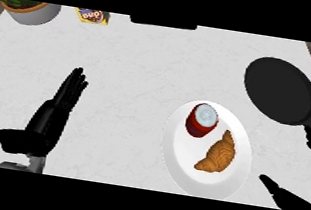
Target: Pick the croissant from the plate and place it in the pan
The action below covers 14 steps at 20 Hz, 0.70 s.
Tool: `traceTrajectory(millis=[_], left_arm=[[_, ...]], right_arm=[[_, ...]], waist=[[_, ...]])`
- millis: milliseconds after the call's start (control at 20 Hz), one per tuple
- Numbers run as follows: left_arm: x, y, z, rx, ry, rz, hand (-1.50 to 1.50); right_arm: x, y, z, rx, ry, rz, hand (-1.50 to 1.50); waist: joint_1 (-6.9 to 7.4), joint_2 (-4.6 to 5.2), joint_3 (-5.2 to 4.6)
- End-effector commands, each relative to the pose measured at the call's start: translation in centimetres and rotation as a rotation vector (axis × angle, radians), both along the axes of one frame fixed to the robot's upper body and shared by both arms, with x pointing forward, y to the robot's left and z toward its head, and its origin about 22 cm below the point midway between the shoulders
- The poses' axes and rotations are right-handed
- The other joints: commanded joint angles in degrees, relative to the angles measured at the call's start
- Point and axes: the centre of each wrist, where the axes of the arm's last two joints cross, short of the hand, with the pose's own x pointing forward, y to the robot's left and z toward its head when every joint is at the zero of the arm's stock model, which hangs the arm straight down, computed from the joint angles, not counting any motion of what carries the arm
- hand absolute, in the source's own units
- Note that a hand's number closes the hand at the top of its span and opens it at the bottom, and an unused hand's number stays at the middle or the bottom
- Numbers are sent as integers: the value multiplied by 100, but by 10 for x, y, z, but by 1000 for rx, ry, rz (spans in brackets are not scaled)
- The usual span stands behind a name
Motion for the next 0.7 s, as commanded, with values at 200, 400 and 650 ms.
traceTrajectory(millis=[200, 400, 650], left_arm=[[-6, -13, -16, -10, -3, -30, 0], [9, -24, 1, -11, -20, -58, 0], [18, -15, 7, -3, -22, -62, 0]], right_arm=[[-18, 13, 48, -209, 209, 46, -150], [23, 25, 43, -285, 349, 65, -150], [39, 47, 25, -438, 592, 128, -150]], waist=[[174, 38, 4], [317, 69, 10], [420, 94, 7]])
